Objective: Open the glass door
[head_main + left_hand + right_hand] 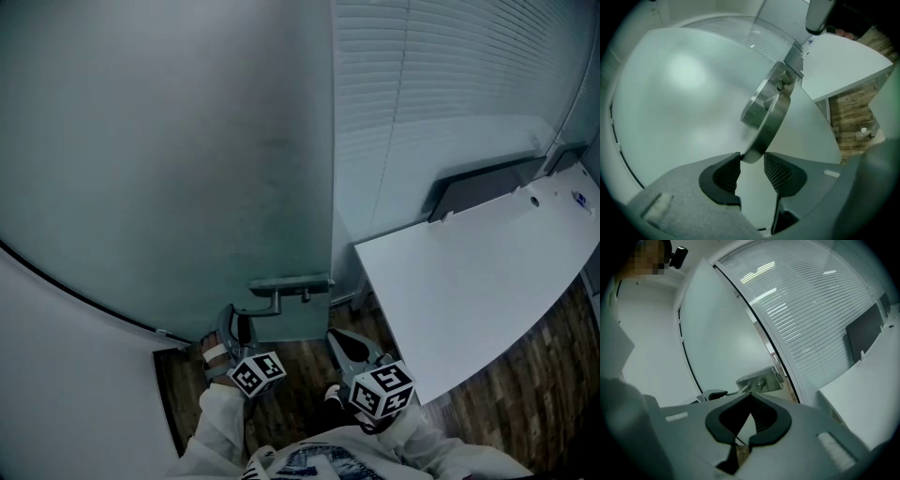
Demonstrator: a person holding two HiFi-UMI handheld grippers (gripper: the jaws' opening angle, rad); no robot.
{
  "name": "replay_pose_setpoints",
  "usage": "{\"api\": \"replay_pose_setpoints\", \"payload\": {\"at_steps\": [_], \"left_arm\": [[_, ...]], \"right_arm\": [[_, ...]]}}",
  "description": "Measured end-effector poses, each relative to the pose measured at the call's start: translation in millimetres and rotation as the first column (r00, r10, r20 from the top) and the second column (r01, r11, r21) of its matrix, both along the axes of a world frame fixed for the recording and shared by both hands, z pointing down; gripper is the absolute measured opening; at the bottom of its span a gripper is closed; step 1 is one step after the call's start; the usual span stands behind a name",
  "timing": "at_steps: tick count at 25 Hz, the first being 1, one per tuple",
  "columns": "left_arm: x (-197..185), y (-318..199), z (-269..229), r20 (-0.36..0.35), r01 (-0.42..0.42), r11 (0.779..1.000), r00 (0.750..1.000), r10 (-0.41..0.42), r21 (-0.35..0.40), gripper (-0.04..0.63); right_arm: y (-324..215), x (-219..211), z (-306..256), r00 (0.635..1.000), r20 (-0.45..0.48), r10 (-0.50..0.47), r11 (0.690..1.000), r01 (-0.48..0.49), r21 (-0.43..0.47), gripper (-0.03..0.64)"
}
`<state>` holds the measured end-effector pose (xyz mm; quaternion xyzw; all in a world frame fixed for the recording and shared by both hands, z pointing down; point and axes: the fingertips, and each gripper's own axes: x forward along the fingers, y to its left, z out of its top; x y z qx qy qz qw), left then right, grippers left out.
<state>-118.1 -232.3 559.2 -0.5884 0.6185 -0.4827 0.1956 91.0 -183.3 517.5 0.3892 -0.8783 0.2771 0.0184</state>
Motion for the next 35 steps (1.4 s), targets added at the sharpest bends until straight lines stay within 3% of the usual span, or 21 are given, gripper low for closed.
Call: {"api": "replay_pose_setpoints", "payload": {"at_steps": [3,5,8,10,13,18,20,26,35], "left_arm": [[-16.2,28.5,5.3,-0.018,0.033,0.999,0.999,-0.033,0.001,0.156],[-25.1,57.8,10.0,-0.103,0.059,0.998,0.993,-0.058,0.013,0.147],[-23.4,99.5,-1.5,-0.278,0.065,0.996,0.96,-0.048,0.052,0.067],[-18.6,126.1,-12.9,-0.389,0.062,0.994,0.921,-0.022,0.089,0.0],[-6.9,169.4,-20.2,-0.554,0.06,0.99,0.832,0.021,0.127,0.0],[2.9,251.8,-40.2,-0.713,0.041,0.988,0.697,0.077,0.147,-0.001],[3.5,284.3,-47.0,-0.747,0.035,0.988,0.659,0.089,0.148,0.0],[11.8,350.7,-64.4,-0.779,-0.021,0.986,0.609,0.146,0.168,-0.002],[46.9,409.2,-65.7,-0.797,-0.068,0.985,0.58,0.168,0.159,-0.001]], "right_arm": [[23.5,2.7,4.2,1.0,-0.006,0.027,1.0,-0.027,-0.013,0.005],[41.8,3.4,4.1,0.999,-0.016,0.038,0.999,-0.039,-0.012,0.005],[68.1,-6.2,1.6,0.999,-0.03,0.042,0.999,-0.042,0.005,0.005],[88.6,-17.4,-3.3,0.999,-0.032,0.039,0.999,-0.039,0.025,0.005],[126.7,-30.0,-8.4,0.998,-0.053,0.034,0.997,-0.031,0.068,0.005],[203.3,-45.0,-19.3,0.996,-0.067,0.058,0.993,-0.05,0.111,0.005],[235.2,-47.3,-28.4,0.995,-0.07,0.074,0.99,-0.065,0.127,0.005],[307.2,-44.2,-54.7,0.989,-0.093,0.118,0.978,-0.099,0.185,0.005],[362.8,-25.4,-55.5,0.986,-0.116,0.122,0.979,-0.099,0.18,0.005]]}}
